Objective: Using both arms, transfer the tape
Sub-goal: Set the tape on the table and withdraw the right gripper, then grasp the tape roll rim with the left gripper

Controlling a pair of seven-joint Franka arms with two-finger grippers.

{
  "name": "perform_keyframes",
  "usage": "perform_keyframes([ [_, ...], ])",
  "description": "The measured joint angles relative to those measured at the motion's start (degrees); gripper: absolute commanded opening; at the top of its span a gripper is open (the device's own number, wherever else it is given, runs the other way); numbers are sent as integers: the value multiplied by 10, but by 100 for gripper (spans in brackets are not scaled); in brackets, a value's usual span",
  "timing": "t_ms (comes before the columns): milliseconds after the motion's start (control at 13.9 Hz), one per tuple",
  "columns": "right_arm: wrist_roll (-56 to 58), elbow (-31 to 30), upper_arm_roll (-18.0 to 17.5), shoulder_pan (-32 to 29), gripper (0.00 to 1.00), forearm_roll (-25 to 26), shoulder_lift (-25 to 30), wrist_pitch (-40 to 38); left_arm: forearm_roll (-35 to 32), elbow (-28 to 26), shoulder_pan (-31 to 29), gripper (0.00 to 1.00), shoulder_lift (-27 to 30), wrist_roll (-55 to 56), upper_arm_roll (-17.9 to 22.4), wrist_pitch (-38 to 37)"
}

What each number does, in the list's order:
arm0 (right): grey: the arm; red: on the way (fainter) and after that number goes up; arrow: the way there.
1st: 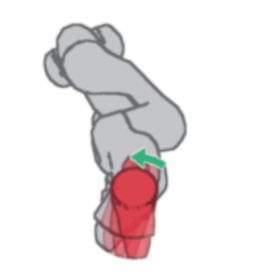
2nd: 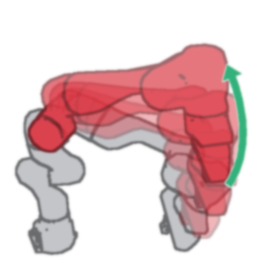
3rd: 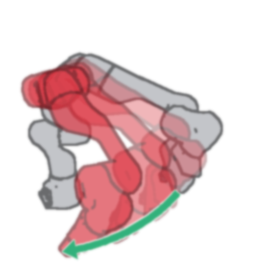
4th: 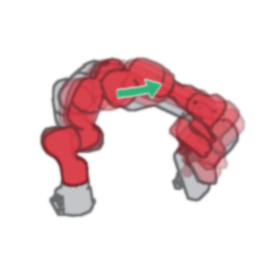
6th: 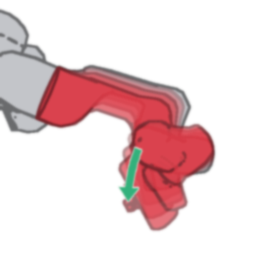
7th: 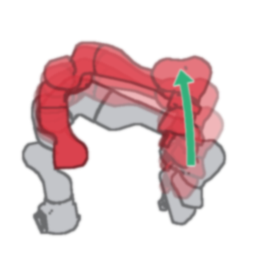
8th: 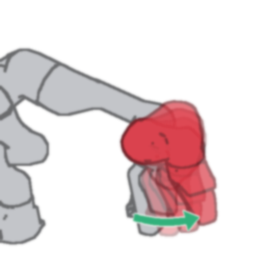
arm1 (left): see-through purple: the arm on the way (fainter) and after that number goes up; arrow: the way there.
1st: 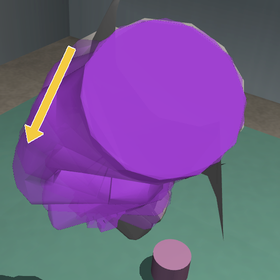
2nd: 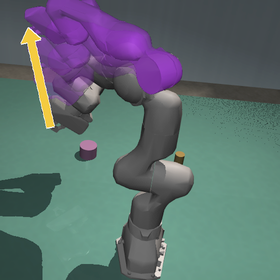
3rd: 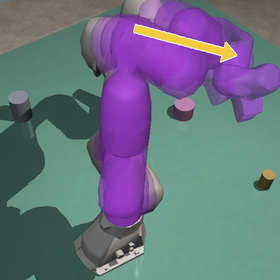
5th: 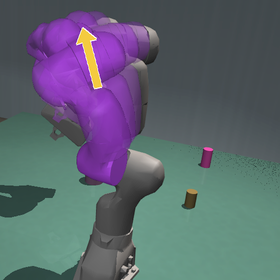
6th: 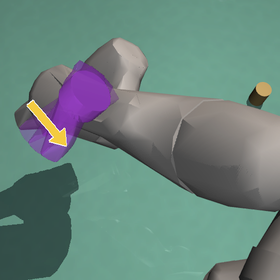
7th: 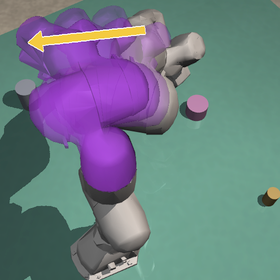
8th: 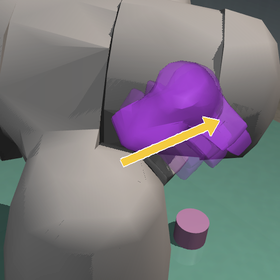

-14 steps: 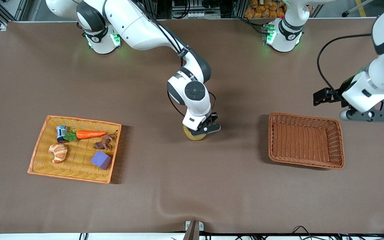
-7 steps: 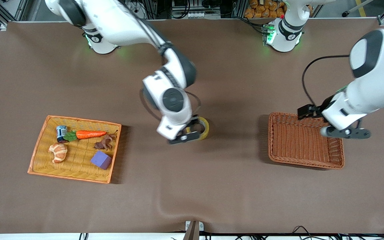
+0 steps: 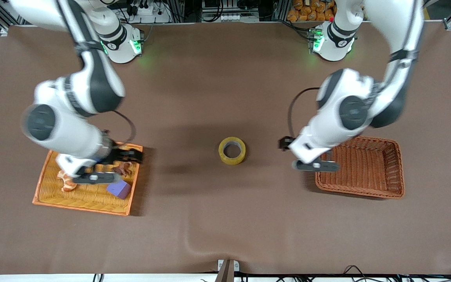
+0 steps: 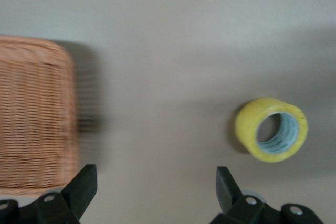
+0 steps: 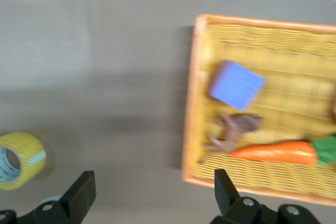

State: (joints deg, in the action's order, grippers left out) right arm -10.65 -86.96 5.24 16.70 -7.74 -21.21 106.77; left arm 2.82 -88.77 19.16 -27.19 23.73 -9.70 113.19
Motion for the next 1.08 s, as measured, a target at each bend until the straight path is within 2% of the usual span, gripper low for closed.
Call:
perform_keyframes([
  [288, 41, -17, 3, -86, 100, 19, 75, -94, 0, 0, 88, 100, -84, 80, 1, 117],
  [575, 96, -25, 4, -143, 100, 41, 114, -96, 0, 2, 111, 100, -144, 93, 2, 187],
  [647, 108, -25, 4, -154, 100, 42, 120, -95, 0, 2, 110, 94, -151, 92, 3, 192],
  [719, 118, -26, 4, -161, 100, 42, 125, -94, -1, 2, 110, 78, -155, 92, 5, 194],
  [791, 128, -26, 4, -164, 100, 43, 131, -94, -6, 2, 109, 73, -158, 90, 5, 194],
  [1007, 136, -33, 3, -168, 100, 45, 153, -111, -15, 2, 115, 71, -170, 90, 4, 194],
  [1078, 137, -46, 3, -175, 100, 45, 166, -115, -15, 2, 118, 55, -174, 90, 4, 194],
])
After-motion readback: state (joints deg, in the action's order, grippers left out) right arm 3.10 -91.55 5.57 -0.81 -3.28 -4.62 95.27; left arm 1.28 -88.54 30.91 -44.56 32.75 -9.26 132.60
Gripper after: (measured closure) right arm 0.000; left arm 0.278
